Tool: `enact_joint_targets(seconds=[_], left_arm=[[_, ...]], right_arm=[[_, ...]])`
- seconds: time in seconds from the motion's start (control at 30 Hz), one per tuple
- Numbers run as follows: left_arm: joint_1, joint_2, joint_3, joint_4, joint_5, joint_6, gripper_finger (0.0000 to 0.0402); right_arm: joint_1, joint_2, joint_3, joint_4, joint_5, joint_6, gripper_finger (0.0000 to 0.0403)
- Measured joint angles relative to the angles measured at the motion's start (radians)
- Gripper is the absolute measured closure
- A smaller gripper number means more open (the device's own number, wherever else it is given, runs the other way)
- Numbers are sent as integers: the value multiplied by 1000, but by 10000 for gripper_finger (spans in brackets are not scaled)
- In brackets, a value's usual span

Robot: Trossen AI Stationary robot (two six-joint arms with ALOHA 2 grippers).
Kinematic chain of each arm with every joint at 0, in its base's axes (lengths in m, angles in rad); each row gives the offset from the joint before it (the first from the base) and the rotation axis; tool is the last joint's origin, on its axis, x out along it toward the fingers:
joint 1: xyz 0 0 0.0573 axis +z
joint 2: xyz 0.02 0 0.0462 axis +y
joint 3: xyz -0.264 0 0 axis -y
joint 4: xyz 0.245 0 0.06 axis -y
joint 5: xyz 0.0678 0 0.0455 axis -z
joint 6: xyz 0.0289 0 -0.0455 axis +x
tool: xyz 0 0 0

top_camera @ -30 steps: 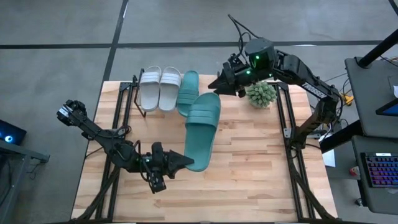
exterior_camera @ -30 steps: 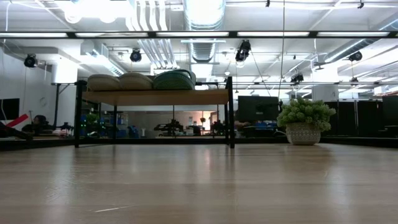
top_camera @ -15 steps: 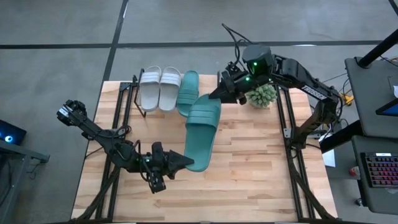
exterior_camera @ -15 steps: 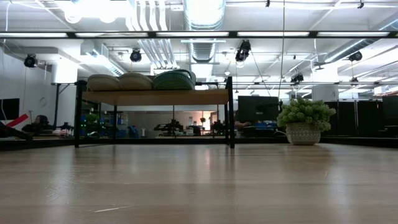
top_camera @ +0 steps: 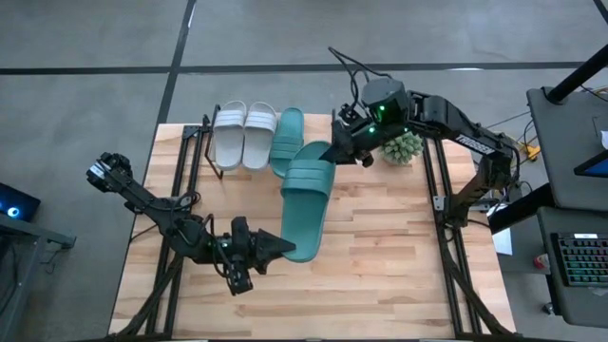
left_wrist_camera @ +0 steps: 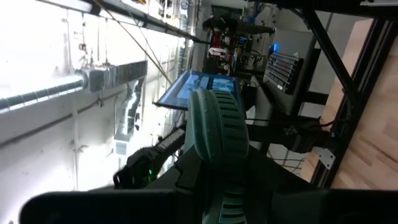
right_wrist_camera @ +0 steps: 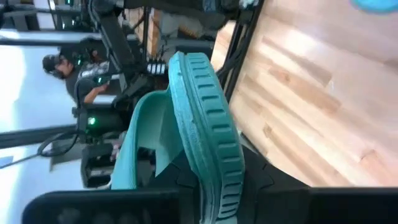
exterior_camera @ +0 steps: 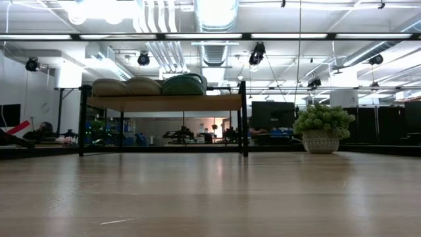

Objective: Pick and place slides into the shelf
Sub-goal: Put the green slipper on the shelf

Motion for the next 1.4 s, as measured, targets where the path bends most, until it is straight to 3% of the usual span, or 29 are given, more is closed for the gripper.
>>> enact_joint_targets(seconds=[0.23, 0.57, 0.8, 1.13, 1.4], left_arm=[[0, -1, 0, 2, -50, -63, 314], [1, -1, 0, 5, -69, -131, 308], [2, -1, 0, 36, -170, -154, 301], [6, -1, 2, 210, -213, -122, 181], [5, 3, 2, 217, -276, -121, 123]], right_arm=[[-1, 0, 0, -1, 79, -26, 361], [-1, -1, 0, -1, 111, -42, 361], [-9, 0, 0, 1, 161, -54, 361], [-32, 0, 0, -40, 191, -70, 361], [-35, -3, -5, -87, 450, -90, 361]])
